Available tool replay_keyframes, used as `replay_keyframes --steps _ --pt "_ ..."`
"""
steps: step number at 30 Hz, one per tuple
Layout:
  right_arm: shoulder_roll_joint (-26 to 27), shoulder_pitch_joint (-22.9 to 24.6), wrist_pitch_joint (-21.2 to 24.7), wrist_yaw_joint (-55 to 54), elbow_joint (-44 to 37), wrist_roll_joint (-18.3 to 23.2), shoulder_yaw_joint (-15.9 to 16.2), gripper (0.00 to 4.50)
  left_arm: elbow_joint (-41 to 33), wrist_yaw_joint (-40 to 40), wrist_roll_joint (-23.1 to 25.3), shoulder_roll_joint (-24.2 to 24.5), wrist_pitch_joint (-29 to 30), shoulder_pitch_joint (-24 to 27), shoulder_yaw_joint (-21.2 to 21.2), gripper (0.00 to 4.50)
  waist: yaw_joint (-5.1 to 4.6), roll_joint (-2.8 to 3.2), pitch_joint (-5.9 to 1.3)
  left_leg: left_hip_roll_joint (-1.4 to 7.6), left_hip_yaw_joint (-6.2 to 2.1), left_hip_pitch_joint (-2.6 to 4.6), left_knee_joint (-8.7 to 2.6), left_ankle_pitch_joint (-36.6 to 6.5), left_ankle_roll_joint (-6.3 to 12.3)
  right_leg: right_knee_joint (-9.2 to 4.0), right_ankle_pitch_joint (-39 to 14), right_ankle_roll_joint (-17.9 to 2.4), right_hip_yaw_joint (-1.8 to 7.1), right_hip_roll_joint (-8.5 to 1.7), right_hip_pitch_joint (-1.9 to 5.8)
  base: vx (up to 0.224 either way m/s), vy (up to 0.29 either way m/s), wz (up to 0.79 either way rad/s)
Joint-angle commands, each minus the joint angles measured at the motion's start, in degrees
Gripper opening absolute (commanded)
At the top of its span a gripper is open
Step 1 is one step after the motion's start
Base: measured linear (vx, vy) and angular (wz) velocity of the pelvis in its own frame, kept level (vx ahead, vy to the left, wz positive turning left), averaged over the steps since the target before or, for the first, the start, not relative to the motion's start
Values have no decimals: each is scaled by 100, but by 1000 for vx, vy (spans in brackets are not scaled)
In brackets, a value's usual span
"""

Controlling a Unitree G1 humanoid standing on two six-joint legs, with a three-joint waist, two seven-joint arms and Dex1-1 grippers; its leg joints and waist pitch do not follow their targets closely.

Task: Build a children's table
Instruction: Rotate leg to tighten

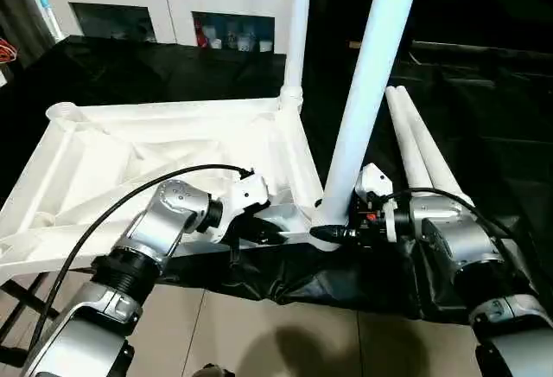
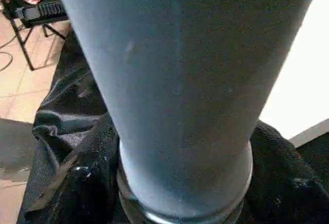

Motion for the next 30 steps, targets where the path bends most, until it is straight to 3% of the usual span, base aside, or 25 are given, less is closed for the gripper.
replay_keyframes --steps 1,5,6,7,9,10,12,14,15,17,18,21,25,30 --pt "285 95 63 -367 64 -104 157 275 -115 280 -78 -303 -146 -107 9 0 -26 -41 -409 269 -124 206 -386 -1340 258 -445 -1119 -1386 221 -457 208 0 0 0" --pt "844 -66 12 -2384 683 -277 -269 273 369 1362 81 -727 -41 -421 288 0 -127 -59 -385 241 -146 225 -404 -1571 66 -505 -1701 -1236 230 -467 171 0 0 0" --pt "844 -66 12 -2384 683 -277 -269 272 369 1362 81 -727 -41 -421 288 0 -141 -55 -388 240 -154 237 -410 -1638 8 -520 -1833 -1188 227 -472 167 0 0 0" --pt "902 -89 28 -2592 743 -286 -310 272 408 1455 93 -765 -31 -454 306 0 -147 -67 -390 238 -160 213 -412 -1645 25 -525 -1839 -1143 225 -476 191 0 0 0" --pt "1108 -193 103 -3295 968 -283 -461 272 553 1766 137 -893 -17 -569 351 0 -164 -58 -395 239 -158 222 -410 -1643 49 -523 -1770 -1135 230 -467 168 0 0 0" --pt "1310 -330 182 -3965 1207 -216 -641 272 683 2065 177 -1021 -20 -673 389 0 -210 -39 -386 226 -149 222 -416 -1635 19 -526 -1760 -1160 236 -450 138 0 0 0" --pt "1648 -560 173 -4891 1563 -104 -888 272 911 2582 222 -1264 -54 -852 465 0 -235 -34 -410 229 -166 217 -419 -1624 -57 -514 -1708 -1165 226 -460 164 0 0 0" --pt "1740 -612 95 -4983 1606 -89 -908 272 968 2720 222 -1340 -71 -900 493 0 -217 -32 -415 235 -154 234 -411 -1609 -20 -516 -1542 -1190 232 -463 159 0 0 0" --pt "1740 -612 95 -4983 1606 -89 -908 328 968 2720 222 -1340 -71 -900 493 0 -218 -40 -422 227 -145 217 -402 -1550 15 -512 -1442 -1199 234 -464 174 0 0 0" --pt "1868 -691 15 -4979 1643 -45 -985 328 1032 2781 256 -1430 -145 -933 509 0 -189 -38 -437 224 -135 191 -392 -1317 146 -478 -1064 -1232 234 -461 204 0 0 0" --pt "1892 -713 9 -4961 1659 -24 -1012 355 1049 2780 257 -1450 -166 -938 514 0 -186 -42 -438 228 -131 184 -392 -1227 209 -460 -879 -1273 229 -454 211 0 0 0" --pt "1890 -744 -4 -4833 1668 6 -1034 370 1026 2672 239 -1459 -236 -908 495 0 -172 -49 -436 227 -127 187 -390 -1196 272 -456 -796 -1325 220 -454 222 0 0 0" --pt "1696 -741 -123 -4397 1600 -116 -849 400 844 2207 145 -1336 -407 -754 387 0 -174 -51 -418 230 -128 186 -396 -1351 254 -486 -1083 -1291 223 -469 223 0 0 0" --pt "1265 -569 -238 -3178 1222 -207 -436 400 569 1564 50 -1064 -462 -524 211 0 -166 -34 -428 240 -124 175 -380 -1205 363 -456 -806 -1380 221 -460 239 0 0 0"
